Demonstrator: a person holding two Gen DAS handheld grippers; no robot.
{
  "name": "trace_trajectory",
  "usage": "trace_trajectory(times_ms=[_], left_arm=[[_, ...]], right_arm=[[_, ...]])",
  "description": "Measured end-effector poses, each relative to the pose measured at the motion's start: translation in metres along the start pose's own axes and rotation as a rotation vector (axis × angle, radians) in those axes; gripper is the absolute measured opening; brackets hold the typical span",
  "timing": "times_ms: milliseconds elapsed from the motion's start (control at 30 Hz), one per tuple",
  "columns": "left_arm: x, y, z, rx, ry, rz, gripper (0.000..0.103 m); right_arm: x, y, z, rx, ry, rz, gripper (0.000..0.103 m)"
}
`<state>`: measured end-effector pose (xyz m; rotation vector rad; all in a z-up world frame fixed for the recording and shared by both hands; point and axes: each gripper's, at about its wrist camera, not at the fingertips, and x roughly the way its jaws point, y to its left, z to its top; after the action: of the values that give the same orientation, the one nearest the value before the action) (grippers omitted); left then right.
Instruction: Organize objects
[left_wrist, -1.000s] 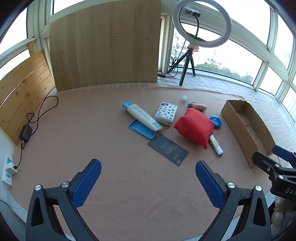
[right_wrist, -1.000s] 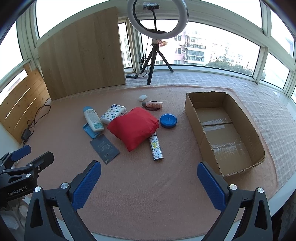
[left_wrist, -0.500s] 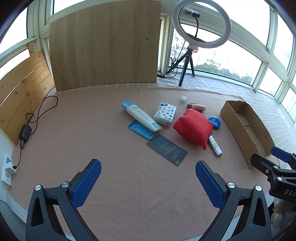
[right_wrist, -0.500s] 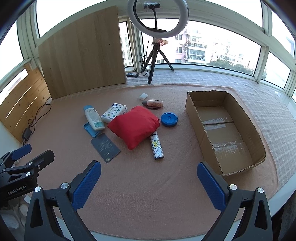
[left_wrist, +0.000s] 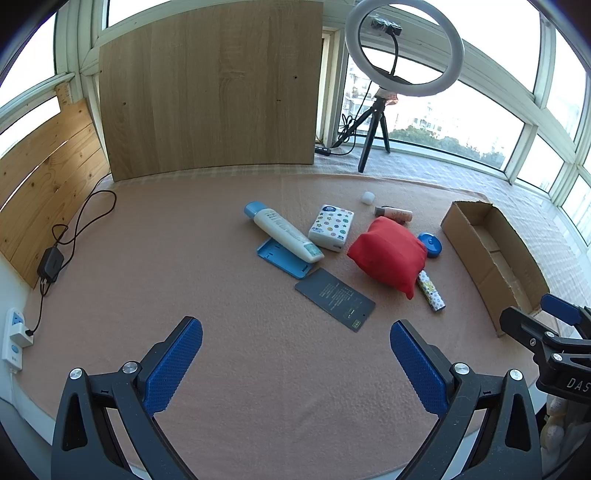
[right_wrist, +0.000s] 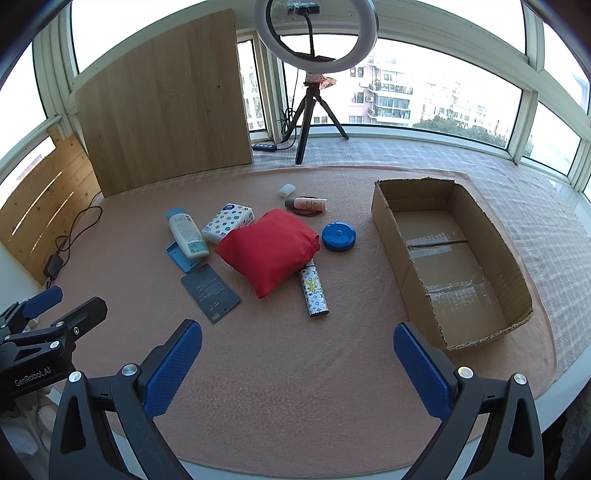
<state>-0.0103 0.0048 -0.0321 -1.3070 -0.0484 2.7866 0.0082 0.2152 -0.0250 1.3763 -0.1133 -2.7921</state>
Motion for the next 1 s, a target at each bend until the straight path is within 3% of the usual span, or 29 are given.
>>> trace_trajectory(times_ms=[600, 1000], left_arm=[[0.008, 0.000, 0.004, -0.003, 0.005, 0.000, 0.103], [0.027, -0.001, 0.005, -0.009, 0.054, -0.028, 0.103]], right_arm=[[0.009, -0.004, 0.002, 0.004, 0.024, 0.015, 0.103], [0.028, -0.011, 0.015, -0.005, 0.040, 0.033, 0.103]])
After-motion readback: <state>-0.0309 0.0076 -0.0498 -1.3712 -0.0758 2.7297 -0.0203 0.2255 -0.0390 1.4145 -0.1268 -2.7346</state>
